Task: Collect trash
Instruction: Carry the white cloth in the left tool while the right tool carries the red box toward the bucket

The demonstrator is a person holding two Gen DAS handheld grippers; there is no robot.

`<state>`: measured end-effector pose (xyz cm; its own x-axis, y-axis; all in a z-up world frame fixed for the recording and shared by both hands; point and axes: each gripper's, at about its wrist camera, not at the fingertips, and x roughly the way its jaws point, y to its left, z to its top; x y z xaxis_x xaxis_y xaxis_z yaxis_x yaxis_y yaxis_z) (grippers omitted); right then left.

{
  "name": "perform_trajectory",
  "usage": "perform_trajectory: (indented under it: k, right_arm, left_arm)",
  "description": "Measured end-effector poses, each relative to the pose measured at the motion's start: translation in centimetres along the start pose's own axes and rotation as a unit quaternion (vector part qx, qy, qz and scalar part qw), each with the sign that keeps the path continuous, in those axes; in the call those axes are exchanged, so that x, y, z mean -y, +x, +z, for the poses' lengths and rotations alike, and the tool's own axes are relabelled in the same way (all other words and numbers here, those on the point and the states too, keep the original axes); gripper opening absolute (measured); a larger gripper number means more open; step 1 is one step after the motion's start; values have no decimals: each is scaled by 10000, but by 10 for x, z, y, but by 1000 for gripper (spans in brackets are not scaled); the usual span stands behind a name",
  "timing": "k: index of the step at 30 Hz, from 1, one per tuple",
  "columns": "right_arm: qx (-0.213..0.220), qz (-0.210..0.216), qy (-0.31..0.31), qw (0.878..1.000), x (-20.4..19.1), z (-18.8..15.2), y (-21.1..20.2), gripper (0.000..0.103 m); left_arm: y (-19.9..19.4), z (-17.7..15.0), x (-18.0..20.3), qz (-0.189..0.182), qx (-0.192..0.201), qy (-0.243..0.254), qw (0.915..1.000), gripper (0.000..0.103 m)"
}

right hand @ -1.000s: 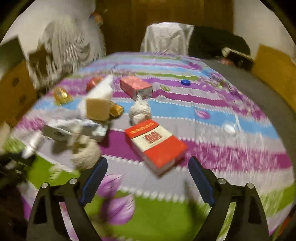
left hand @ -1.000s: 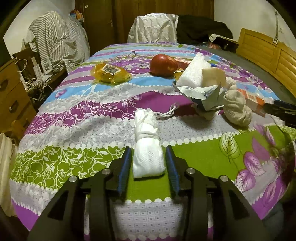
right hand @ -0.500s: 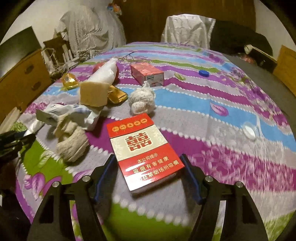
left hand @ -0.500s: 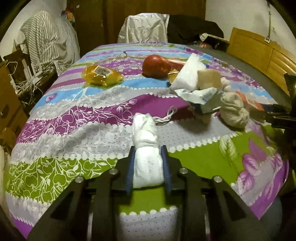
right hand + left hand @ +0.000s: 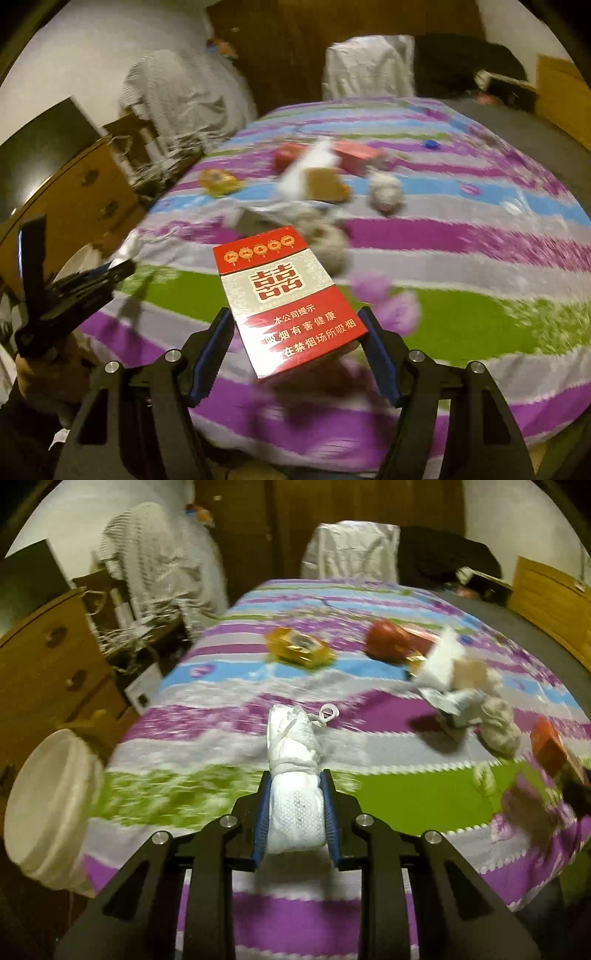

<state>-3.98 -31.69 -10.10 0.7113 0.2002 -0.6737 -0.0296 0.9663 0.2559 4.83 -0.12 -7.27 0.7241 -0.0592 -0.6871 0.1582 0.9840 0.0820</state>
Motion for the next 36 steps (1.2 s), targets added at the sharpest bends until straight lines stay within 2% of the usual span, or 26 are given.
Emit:
perform_trajectory:
  k: [4, 12, 18, 22, 29, 33, 36]
  right_arm:
    - [87, 216, -288, 9993, -50, 21, 6, 70]
    - [126, 972, -584, 9935, -165, 84, 31, 70]
    - [-24, 1470, -909, 9850, -274, 125, 62, 70]
    - [-162, 1646, -1109, 9800, -336, 138, 82, 70]
    - [-390, 1808, -1499, 9712, -435, 149, 112, 70]
    - [-553, 1792, -1743, 9667, -475, 152, 136, 70]
    - [-668, 1809, -1859, 9635, -486, 151, 155, 70]
  left_arm:
    - [-17, 8, -36, 340, 172, -239, 9990, 24]
    - [-37, 21, -126, 971, 374, -620, 9926, 24]
    - [-53, 29, -214, 1627, 501, -966, 9807, 24]
    - [-62, 32, -263, 1986, 555, -1150, 9717, 25]
    - [-59, 32, -320, 2395, 458, -1315, 9609, 25]
    - [-54, 29, -340, 2492, 374, -1417, 9573, 25]
    - [-45, 23, -350, 2538, 274, -1500, 9551, 25]
